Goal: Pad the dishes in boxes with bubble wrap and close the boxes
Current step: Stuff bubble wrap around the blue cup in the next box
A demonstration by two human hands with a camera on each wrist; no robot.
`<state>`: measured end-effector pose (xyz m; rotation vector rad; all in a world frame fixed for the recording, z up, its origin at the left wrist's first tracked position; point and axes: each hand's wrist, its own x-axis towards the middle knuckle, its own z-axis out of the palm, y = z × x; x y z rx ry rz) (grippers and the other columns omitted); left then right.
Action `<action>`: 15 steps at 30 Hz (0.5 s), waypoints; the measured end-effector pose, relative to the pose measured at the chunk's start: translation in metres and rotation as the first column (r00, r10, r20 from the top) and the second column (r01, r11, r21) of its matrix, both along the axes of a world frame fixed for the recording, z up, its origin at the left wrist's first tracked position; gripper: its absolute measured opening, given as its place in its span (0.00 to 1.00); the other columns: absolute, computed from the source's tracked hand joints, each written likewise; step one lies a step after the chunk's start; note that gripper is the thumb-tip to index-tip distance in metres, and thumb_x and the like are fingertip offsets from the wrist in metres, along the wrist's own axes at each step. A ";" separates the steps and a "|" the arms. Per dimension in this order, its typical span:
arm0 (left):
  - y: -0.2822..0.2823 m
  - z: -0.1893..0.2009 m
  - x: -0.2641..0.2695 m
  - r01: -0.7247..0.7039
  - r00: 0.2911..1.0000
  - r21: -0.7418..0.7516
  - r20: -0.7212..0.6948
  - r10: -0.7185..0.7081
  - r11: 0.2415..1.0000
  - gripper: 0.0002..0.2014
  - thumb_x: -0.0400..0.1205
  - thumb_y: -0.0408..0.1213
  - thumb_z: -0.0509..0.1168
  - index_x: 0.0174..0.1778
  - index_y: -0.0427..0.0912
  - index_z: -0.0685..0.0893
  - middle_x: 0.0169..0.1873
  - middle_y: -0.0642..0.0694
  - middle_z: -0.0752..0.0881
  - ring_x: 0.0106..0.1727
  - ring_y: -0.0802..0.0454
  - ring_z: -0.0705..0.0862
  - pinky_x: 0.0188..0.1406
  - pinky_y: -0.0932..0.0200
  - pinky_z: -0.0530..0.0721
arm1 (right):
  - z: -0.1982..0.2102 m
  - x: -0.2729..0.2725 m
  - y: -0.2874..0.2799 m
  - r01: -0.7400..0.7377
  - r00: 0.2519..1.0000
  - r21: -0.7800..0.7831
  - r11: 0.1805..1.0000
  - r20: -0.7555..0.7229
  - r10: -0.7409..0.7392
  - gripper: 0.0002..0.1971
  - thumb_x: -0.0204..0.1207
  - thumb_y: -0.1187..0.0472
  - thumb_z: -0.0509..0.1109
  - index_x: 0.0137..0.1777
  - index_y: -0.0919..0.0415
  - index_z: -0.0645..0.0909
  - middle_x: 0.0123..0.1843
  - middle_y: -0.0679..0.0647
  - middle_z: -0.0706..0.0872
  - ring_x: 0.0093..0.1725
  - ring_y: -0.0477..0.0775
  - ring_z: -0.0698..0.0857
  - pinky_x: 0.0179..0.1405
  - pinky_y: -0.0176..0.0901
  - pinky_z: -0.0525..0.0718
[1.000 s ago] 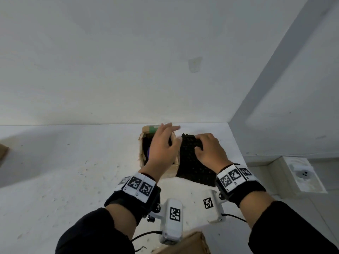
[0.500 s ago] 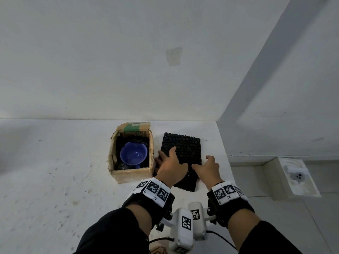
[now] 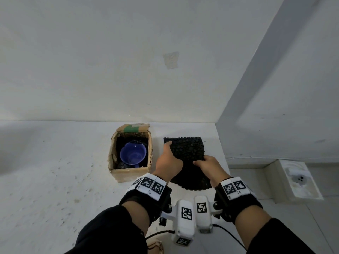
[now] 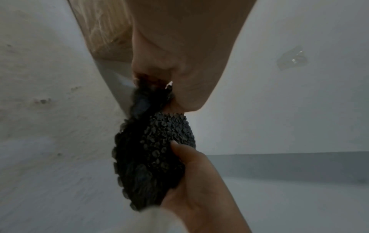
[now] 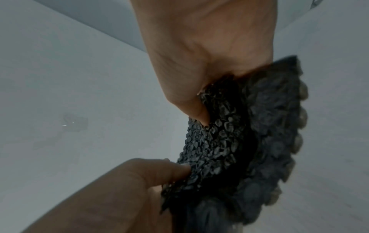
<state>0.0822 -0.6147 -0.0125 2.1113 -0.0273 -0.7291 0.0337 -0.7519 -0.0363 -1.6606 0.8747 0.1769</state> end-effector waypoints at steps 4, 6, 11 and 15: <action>0.011 0.027 0.002 -0.001 0.993 -0.101 0.121 0.013 0.995 0.36 0.76 0.25 0.60 0.78 0.55 0.58 0.56 0.41 0.83 0.53 0.42 0.84 0.48 0.50 0.86 | 0.021 0.003 -0.003 0.024 0.998 -0.008 1.000 0.056 -0.024 0.05 0.76 0.67 0.69 0.50 0.62 0.82 0.52 0.63 0.86 0.52 0.63 0.86 0.55 0.54 0.85; 0.021 0.040 0.009 -0.005 0.982 -0.143 0.187 0.032 0.990 0.34 0.77 0.25 0.61 0.77 0.53 0.62 0.52 0.46 0.83 0.46 0.50 0.83 0.36 0.60 0.82 | 0.035 0.006 -0.001 0.028 0.995 0.026 0.999 0.096 -0.030 0.04 0.75 0.67 0.70 0.47 0.58 0.81 0.52 0.61 0.87 0.52 0.61 0.86 0.54 0.55 0.85; 0.065 0.065 0.029 -0.073 0.949 -0.136 0.294 0.111 0.988 0.32 0.77 0.28 0.68 0.75 0.51 0.66 0.42 0.58 0.78 0.38 0.64 0.78 0.29 0.70 0.75 | 0.070 0.019 0.027 -0.038 0.972 0.088 0.995 0.235 0.016 0.07 0.75 0.68 0.72 0.50 0.59 0.82 0.49 0.54 0.87 0.50 0.54 0.85 0.41 0.44 0.84; 0.110 0.068 0.040 -0.143 0.937 -0.088 0.309 0.163 0.986 0.32 0.74 0.29 0.72 0.74 0.48 0.71 0.59 0.48 0.82 0.56 0.51 0.81 0.50 0.63 0.78 | 0.077 0.038 0.063 -0.107 0.956 0.019 0.994 0.275 0.097 0.10 0.73 0.67 0.74 0.53 0.61 0.82 0.50 0.56 0.87 0.49 0.55 0.86 0.42 0.43 0.85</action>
